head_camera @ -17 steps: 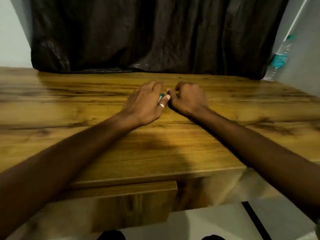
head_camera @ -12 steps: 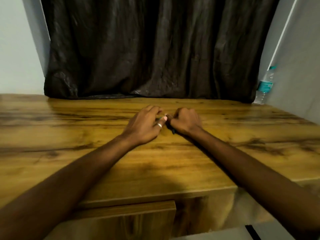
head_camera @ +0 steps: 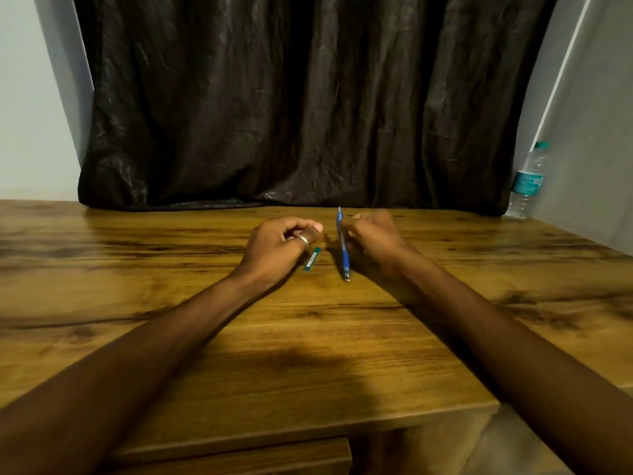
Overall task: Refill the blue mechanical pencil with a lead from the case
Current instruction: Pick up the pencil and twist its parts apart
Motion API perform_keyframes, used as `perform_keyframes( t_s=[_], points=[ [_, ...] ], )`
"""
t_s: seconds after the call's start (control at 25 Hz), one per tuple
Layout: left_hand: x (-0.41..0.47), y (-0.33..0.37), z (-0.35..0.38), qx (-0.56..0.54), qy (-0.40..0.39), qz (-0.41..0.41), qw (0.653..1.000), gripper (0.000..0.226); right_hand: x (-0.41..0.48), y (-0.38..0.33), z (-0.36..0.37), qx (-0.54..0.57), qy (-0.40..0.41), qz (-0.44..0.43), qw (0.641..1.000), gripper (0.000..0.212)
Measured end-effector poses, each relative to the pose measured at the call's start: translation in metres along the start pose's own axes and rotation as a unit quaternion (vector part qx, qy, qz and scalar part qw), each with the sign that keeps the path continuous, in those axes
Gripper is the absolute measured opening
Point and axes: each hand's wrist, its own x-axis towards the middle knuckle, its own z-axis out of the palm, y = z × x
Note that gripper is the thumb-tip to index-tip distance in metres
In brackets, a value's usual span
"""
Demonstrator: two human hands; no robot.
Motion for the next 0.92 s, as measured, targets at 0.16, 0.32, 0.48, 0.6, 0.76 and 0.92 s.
perform_keyframes(
  t_s=[0.16,0.32,0.48,0.6,0.76,0.92],
  points=[
    [0.0,0.001,0.004,0.019,-0.001,0.029,0.999,0.018,0.0,-0.03,-0.003,0.066,-0.081,-0.059,0.993,0.013],
    [0.003,-0.004,0.004,-0.04,-0.012,-0.006,0.999,0.025,0.003,-0.032,0.007,0.087,-0.097,-0.069,0.989,0.037],
    [0.004,-0.005,0.003,-0.097,-0.027,-0.03,0.995,0.012,0.002,-0.023,0.017,0.134,-0.075,-0.079,0.985,0.034],
    [0.006,-0.007,0.004,-0.097,-0.004,-0.045,0.994,0.011,0.001,-0.017,0.016,0.158,-0.053,-0.079,0.983,0.016],
    [0.005,-0.01,0.0,-0.015,0.004,-0.039,0.999,0.014,0.003,-0.007,0.013,0.235,-0.036,-0.036,0.971,0.008],
    [0.006,-0.01,-0.005,0.038,0.009,-0.048,0.998,0.017,0.008,0.004,0.006,0.231,-0.043,0.005,0.972,0.01]
  ],
)
